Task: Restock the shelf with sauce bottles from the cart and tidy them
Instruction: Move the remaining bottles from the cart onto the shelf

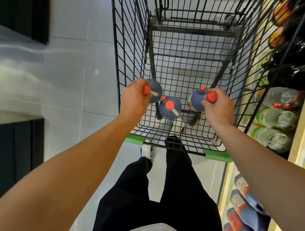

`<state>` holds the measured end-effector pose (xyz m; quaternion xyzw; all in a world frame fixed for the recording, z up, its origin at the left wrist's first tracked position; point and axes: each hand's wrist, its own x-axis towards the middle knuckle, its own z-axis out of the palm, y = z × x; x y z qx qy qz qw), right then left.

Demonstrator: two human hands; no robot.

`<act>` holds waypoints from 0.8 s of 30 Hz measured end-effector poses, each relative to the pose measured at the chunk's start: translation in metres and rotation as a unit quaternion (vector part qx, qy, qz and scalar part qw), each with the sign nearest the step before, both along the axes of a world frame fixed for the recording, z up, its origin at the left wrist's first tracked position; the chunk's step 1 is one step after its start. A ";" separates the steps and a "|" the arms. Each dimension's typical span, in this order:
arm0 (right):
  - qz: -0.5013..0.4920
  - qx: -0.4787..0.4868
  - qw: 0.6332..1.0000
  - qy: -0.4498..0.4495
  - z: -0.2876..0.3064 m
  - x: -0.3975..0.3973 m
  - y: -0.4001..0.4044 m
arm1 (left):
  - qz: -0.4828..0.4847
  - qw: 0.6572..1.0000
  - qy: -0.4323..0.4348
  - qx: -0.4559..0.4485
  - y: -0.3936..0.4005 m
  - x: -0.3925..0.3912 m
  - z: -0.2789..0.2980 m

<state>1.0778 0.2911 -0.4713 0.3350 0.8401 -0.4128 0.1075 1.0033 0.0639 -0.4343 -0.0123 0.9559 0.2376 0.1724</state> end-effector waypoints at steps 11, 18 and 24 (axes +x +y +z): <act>0.090 -0.024 0.995 -0.028 -0.003 -0.003 0.011 | 0.213 0.966 -0.018 0.143 0.015 -0.044 0.020; 0.134 0.019 0.991 -0.018 -0.011 -0.012 0.013 | 0.346 0.913 -0.079 0.201 0.018 -0.049 0.026; 0.209 0.099 0.967 0.102 0.011 -0.015 -0.013 | 0.324 0.935 -0.045 0.137 0.008 -0.043 0.037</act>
